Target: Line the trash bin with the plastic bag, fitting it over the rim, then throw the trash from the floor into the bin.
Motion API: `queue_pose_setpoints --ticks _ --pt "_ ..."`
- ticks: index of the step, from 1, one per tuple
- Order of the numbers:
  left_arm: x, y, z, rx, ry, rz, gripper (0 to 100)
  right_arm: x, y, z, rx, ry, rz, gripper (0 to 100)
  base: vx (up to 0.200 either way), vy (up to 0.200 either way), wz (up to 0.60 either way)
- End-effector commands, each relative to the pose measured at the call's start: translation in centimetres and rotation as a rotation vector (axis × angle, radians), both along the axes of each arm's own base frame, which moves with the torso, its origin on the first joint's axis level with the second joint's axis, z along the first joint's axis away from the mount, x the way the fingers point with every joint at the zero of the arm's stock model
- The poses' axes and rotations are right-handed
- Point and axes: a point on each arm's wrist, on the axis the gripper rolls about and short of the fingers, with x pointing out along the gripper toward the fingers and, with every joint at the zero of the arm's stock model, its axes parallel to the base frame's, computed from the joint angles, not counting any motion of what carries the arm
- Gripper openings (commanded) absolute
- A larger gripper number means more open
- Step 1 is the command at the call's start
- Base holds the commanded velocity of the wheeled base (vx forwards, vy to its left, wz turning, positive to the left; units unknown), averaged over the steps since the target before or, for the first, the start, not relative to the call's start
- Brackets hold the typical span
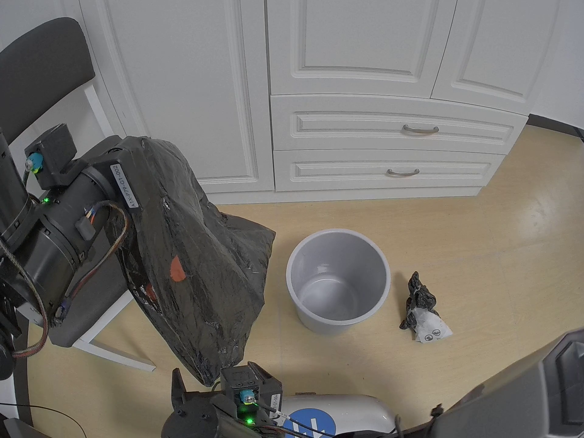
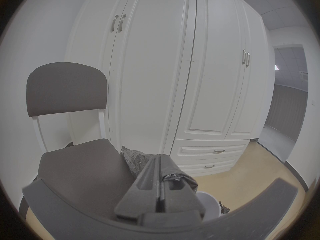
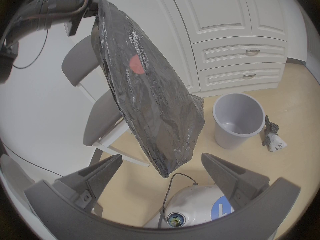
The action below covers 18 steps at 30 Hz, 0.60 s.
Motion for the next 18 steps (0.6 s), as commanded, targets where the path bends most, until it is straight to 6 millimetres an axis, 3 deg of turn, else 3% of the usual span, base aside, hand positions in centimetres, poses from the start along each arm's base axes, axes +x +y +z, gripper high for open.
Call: queue_pose_setpoints --ticks 1,11,18 --pt "0.0 0.0 0.0 -0.001 -0.001 0.001 0 0.8 0.8 -2.2 -0.038 -0.002 -0.033 100 0.000 0.000 0.00" --pt "0.0 0.0 0.0 0.000 -0.001 0.002 0 2.0 2.3 -4.9 -0.064 -0.013 -0.091 100 0.000 0.000 0.00" --pt "0.0 0.0 0.1 -0.002 -0.001 0.002 0 4.3 3.2 -6.6 -0.069 -0.038 -0.181 100 0.000 0.000 0.00"
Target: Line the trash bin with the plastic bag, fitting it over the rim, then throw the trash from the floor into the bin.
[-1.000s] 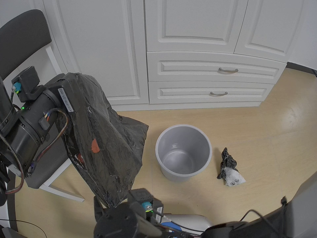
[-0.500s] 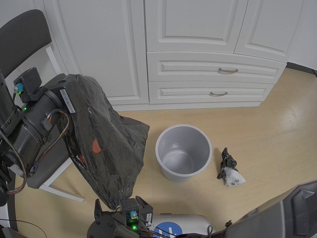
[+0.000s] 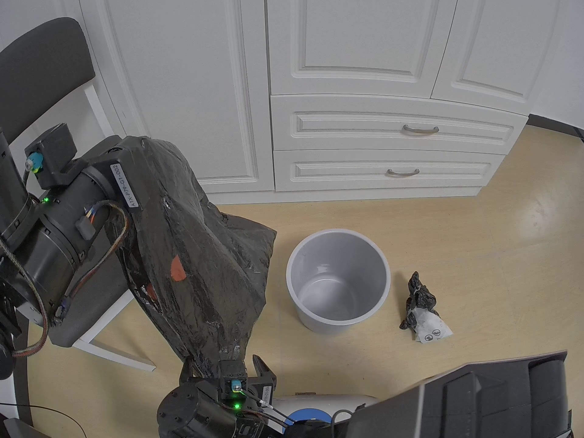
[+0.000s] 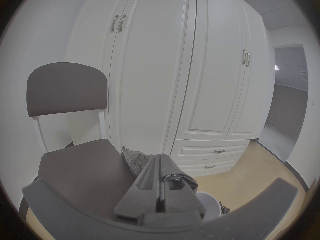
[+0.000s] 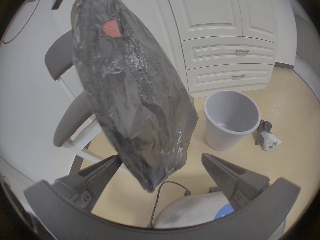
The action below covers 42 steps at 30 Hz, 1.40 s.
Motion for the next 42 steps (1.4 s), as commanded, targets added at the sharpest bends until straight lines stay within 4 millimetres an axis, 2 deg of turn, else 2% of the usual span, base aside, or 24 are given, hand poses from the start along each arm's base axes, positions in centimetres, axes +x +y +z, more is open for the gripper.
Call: queue_pose_setpoints --ticks 1,8,16,20,21,23,27,28,30,37,39,42 --pt "0.0 0.0 0.1 -0.003 -0.002 0.000 0 1.3 0.6 -1.9 -0.021 -0.004 -0.040 100 0.000 0.000 0.00" --pt "0.0 0.0 0.1 -0.003 -0.002 0.000 0 1.6 0.5 -1.9 -0.029 -0.017 -0.062 100 0.000 0.000 0.00" --pt "-0.2 0.1 0.3 -0.008 -0.010 -0.001 0 5.3 -1.1 -0.4 -0.052 -0.062 -0.179 100 0.000 0.000 0.00" --pt "-0.3 0.3 0.5 -0.014 -0.017 0.000 0 6.5 -2.6 2.3 -0.036 -0.084 -0.213 100 0.000 0.000 0.00" --pt "-0.3 0.3 0.5 -0.014 -0.017 0.000 0 6.5 -2.6 2.5 -0.034 -0.086 -0.212 100 0.000 0.000 0.00" --pt "-0.4 0.4 0.7 -0.019 -0.023 0.002 0 7.6 -4.2 4.8 -0.029 -0.110 -0.250 100 0.000 0.000 0.00" --pt "-0.9 0.8 1.2 -0.028 -0.043 0.006 0 9.3 -6.4 7.4 -0.019 -0.132 -0.304 100 0.000 0.000 0.00" --pt "-0.9 0.8 1.2 -0.028 -0.043 0.006 0 9.3 -6.4 7.4 -0.019 -0.132 -0.304 100 0.000 0.000 0.00" --pt "-1.4 1.3 1.5 -0.018 -0.060 0.010 0 11.0 -7.8 8.5 -0.012 -0.145 -0.348 100 0.000 0.000 0.00" --pt "-2.0 1.7 2.1 -0.028 -0.082 0.010 0 13.8 -10.1 10.6 0.029 -0.196 -0.400 100 0.000 0.000 0.00" --pt "-2.1 1.8 2.1 -0.030 -0.084 0.010 0 14.1 -10.5 11.1 0.043 -0.208 -0.394 100 0.000 0.000 0.00" --pt "-1.8 1.5 1.8 -0.019 -0.073 0.004 0 14.4 -12.3 12.7 0.080 -0.210 -0.313 100 0.000 0.000 0.00"
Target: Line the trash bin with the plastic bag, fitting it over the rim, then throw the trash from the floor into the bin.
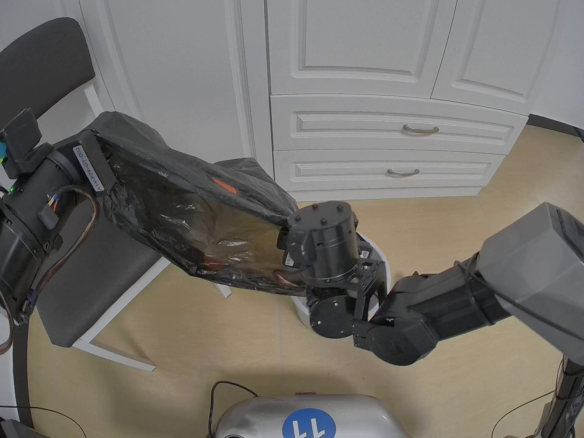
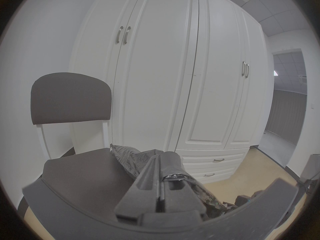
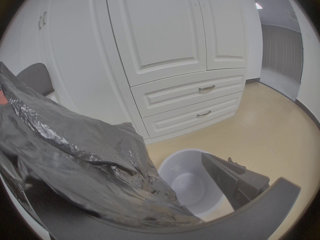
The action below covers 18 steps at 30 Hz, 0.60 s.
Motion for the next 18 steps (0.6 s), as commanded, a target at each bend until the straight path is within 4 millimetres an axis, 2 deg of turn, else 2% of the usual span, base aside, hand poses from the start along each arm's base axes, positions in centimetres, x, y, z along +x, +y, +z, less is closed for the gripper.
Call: queue_pose_setpoints --ticks 1,2,7,9,15,18 --pt "0.0 -0.1 -0.1 0.003 0.002 -0.004 0 0.6 -2.7 2.7 0.046 -0.028 0.043 100 0.000 0.000 0.00" --pt "0.0 -0.1 -0.1 0.003 0.002 -0.004 0 0.6 -2.7 2.7 0.046 -0.028 0.043 100 0.000 0.000 0.00" --pt "-0.3 0.2 0.4 -0.018 -0.019 -0.005 0 4.0 -5.9 2.5 0.064 -0.010 0.048 100 0.000 0.000 0.00" --pt "-0.6 0.5 0.7 -0.030 -0.037 -0.008 0 4.7 -6.9 2.2 0.077 0.008 0.083 100 0.000 0.000 0.00" --pt "-1.0 0.8 1.1 -0.041 -0.054 -0.010 0 4.7 -8.0 2.4 0.173 0.048 0.217 100 0.000 0.000 0.00" --pt "-1.0 0.8 1.0 -0.041 -0.052 -0.011 0 3.8 -9.1 3.1 0.275 0.097 0.371 100 0.000 0.000 0.00"
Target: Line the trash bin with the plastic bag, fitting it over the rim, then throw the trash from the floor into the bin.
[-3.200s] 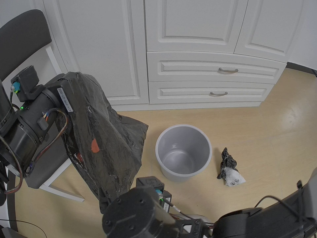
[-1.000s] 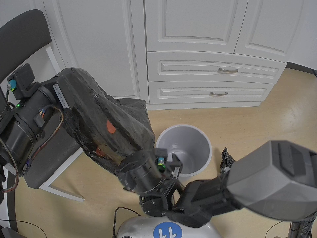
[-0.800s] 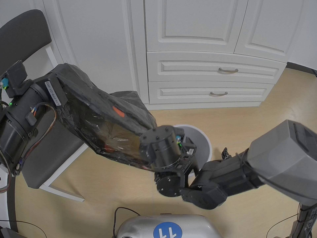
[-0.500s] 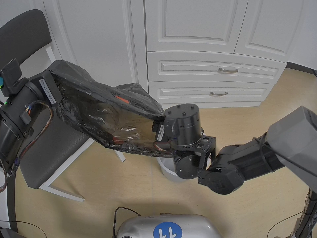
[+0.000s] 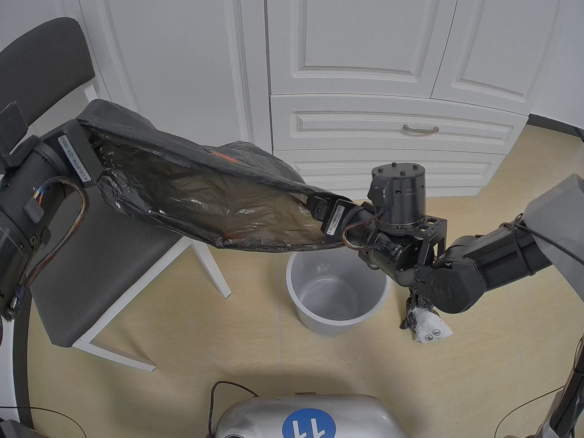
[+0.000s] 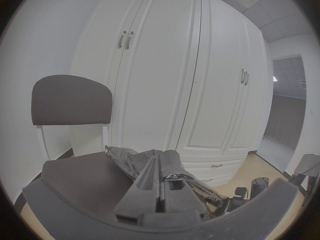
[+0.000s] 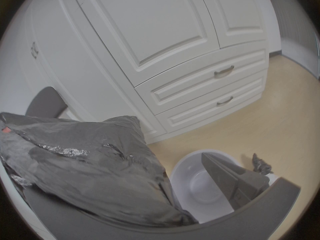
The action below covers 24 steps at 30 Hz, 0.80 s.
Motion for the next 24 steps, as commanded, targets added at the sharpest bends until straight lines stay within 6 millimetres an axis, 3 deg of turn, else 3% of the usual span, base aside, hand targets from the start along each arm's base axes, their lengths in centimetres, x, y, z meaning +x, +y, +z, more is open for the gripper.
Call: queue_pose_setpoints --ticks 1,6,24 --pt "-0.4 0.3 0.2 -0.011 -0.012 -0.001 0 -1.0 -2.3 1.3 0.122 0.049 0.116 100 0.000 0.000 0.00" --pt "-0.4 0.3 0.2 -0.011 -0.013 -0.004 0 -1.7 -2.6 1.7 0.201 0.084 0.201 100 0.000 0.000 0.00" --pt "-0.8 0.6 0.6 -0.022 -0.029 -0.005 0 -1.4 -2.4 -0.5 0.213 0.079 0.232 100 0.000 0.000 0.00"
